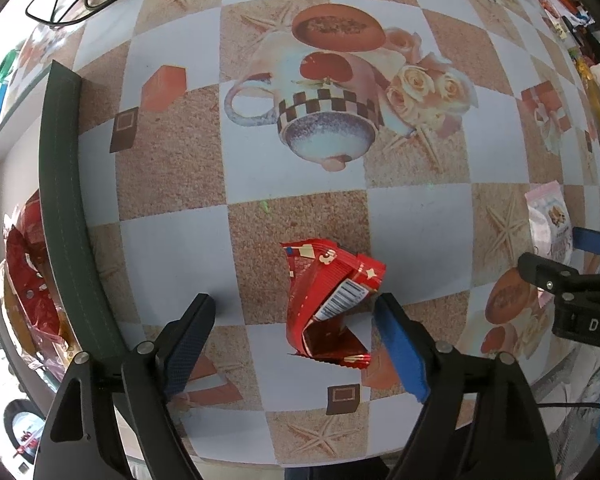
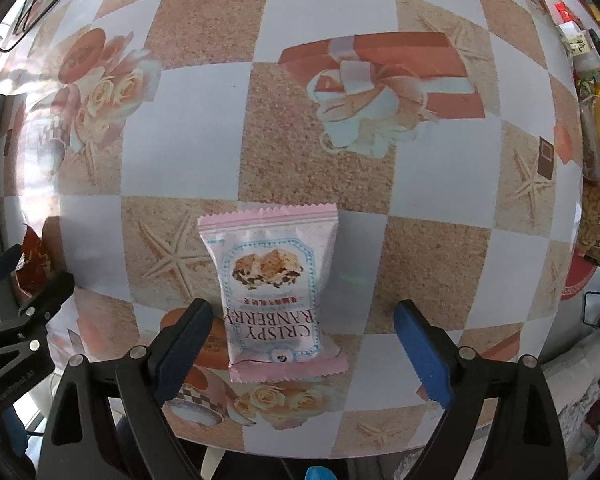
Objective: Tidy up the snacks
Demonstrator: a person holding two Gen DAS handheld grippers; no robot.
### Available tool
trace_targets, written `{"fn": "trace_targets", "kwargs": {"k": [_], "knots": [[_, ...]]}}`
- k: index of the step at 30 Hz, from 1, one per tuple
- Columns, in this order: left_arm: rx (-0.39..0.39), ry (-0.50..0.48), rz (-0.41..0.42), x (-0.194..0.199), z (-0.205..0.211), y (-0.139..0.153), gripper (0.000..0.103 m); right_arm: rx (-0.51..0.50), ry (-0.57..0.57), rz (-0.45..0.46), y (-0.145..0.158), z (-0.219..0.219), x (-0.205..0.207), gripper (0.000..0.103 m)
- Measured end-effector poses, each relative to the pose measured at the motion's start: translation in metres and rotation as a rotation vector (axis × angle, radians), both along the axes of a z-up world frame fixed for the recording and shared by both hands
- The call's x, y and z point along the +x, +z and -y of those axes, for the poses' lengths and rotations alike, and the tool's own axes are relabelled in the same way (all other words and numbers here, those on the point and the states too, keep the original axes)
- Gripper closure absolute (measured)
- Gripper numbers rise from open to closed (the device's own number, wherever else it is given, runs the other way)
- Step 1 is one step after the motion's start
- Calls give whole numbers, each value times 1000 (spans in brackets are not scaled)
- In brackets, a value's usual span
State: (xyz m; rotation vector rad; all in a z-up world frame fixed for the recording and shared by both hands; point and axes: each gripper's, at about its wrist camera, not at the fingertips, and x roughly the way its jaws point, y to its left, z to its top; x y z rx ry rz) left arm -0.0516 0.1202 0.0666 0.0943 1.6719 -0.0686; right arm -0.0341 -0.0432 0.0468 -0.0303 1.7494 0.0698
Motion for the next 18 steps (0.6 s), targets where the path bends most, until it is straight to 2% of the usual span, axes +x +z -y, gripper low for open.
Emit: {"fn": "trace_targets", "kwargs": {"k": [4,7,11,18], "knots": [[21,-8,1,3,-1,-3,18,5,12,3,-3,-3,8,7],[14,16,-10,6,-5,-6,13,6,18,1,-5,-9,9,4],[9,19,-28,9,-7,-14,2,-1,25,1,-8,-16,5,1],[4,13,-14,9,-8,-19,0,0,23,-2,-6,-14,-1,1]]}}
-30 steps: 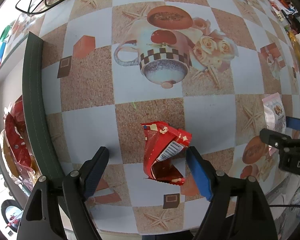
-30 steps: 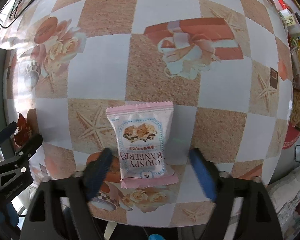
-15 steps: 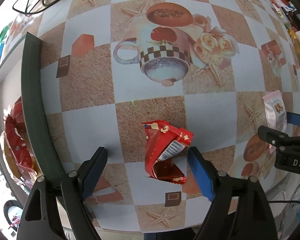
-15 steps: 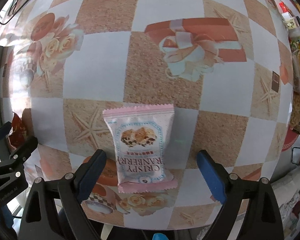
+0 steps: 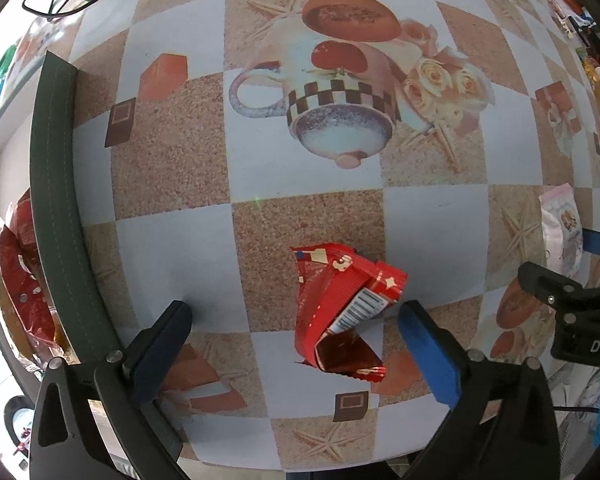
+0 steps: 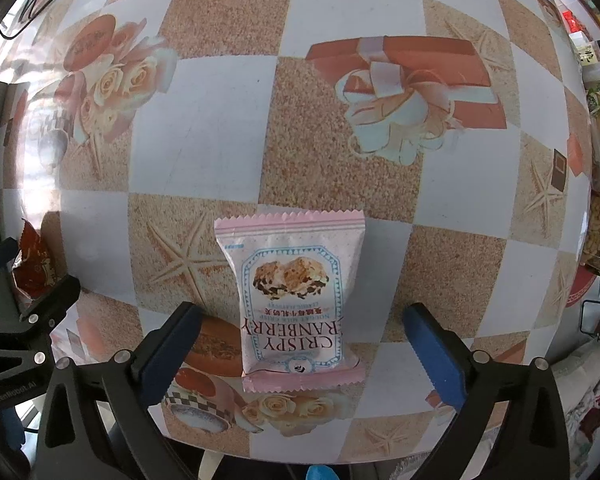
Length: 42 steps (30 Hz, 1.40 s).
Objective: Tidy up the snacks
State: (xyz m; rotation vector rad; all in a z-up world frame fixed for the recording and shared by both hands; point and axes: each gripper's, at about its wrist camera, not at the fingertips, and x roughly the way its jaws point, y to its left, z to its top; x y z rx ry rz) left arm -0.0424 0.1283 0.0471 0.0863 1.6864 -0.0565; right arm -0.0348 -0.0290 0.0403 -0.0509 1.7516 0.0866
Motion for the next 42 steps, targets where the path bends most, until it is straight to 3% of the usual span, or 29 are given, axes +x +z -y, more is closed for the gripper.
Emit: {"fn": "trace_targets", "kwargs": {"k": [42], "knots": [[-8,1,40,-5,-2,4,0,11,15,42,6,1,-5,0]]}}
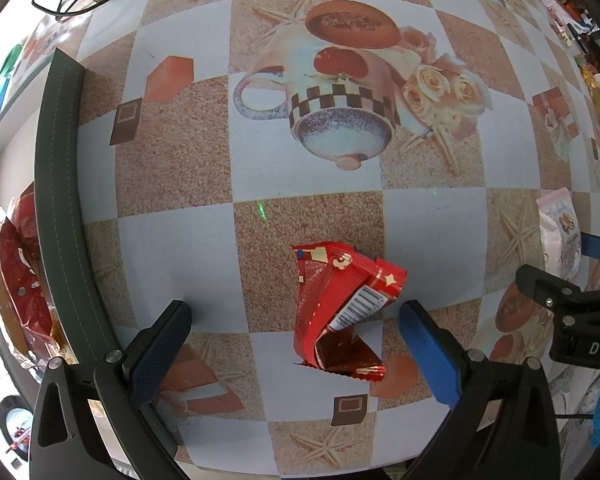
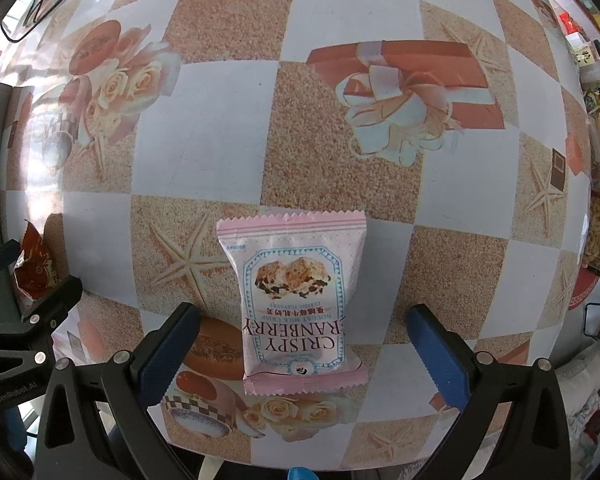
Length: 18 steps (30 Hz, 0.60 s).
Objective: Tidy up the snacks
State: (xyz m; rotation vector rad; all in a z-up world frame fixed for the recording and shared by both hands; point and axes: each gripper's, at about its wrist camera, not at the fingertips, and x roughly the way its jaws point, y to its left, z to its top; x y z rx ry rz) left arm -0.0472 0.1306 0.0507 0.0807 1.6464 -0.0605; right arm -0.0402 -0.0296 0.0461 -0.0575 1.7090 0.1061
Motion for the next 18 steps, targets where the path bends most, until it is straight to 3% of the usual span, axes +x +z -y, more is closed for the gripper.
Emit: {"fn": "trace_targets", "kwargs": {"k": [18], "knots": [[-1,-2,9,0,0,1,0,2,15,13,1,1,0,0]]}}
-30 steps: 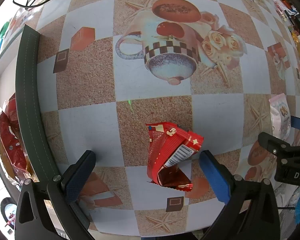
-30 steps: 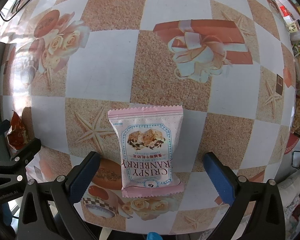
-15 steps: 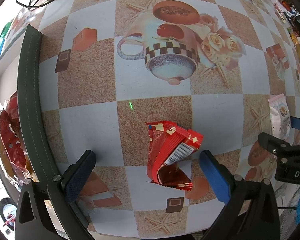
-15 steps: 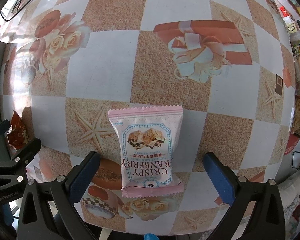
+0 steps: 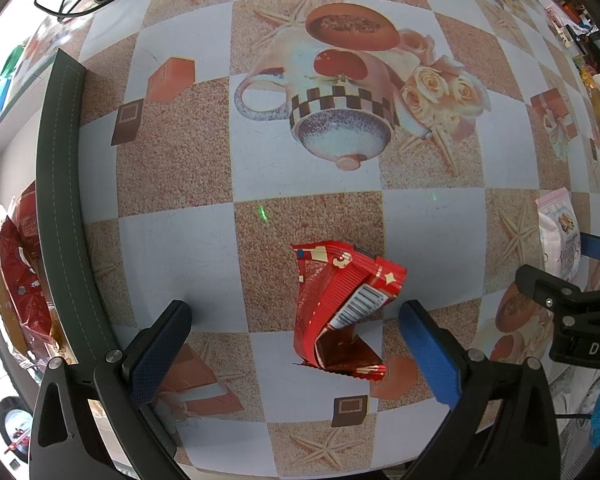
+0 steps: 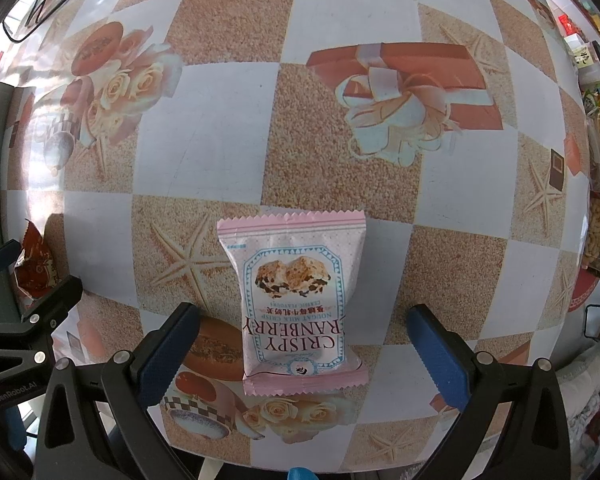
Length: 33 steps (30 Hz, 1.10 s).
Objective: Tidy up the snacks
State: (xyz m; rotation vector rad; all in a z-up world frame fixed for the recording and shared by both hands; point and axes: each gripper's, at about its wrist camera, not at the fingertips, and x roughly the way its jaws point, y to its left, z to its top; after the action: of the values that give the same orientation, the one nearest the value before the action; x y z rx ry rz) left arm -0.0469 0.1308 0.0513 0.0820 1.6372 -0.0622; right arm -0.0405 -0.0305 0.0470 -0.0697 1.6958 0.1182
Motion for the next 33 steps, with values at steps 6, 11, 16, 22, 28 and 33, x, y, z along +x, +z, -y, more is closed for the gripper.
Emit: {"fn": "trace_targets", "kwargs": {"k": [6,11,16,22,28,33], "knots": [[0,0,-5,0,0,1,0,0,2,-4,0,0,0,0],[-1,0,4,1,0,0,0,0,3,-4,-1,0,1,0],[-2,2,17,1,0,2,0,1,3,6,1,0,1,0],[3,0,-20,0,2,1,1,-4,0,-35,-1,0,4,0],[-3,-35,-18,-6,12,11,24,0,10,-7,13,-2,7,31],[-12,-37,-17,-3,14,22,63,16,8,9,25,-3,14,63]]}}
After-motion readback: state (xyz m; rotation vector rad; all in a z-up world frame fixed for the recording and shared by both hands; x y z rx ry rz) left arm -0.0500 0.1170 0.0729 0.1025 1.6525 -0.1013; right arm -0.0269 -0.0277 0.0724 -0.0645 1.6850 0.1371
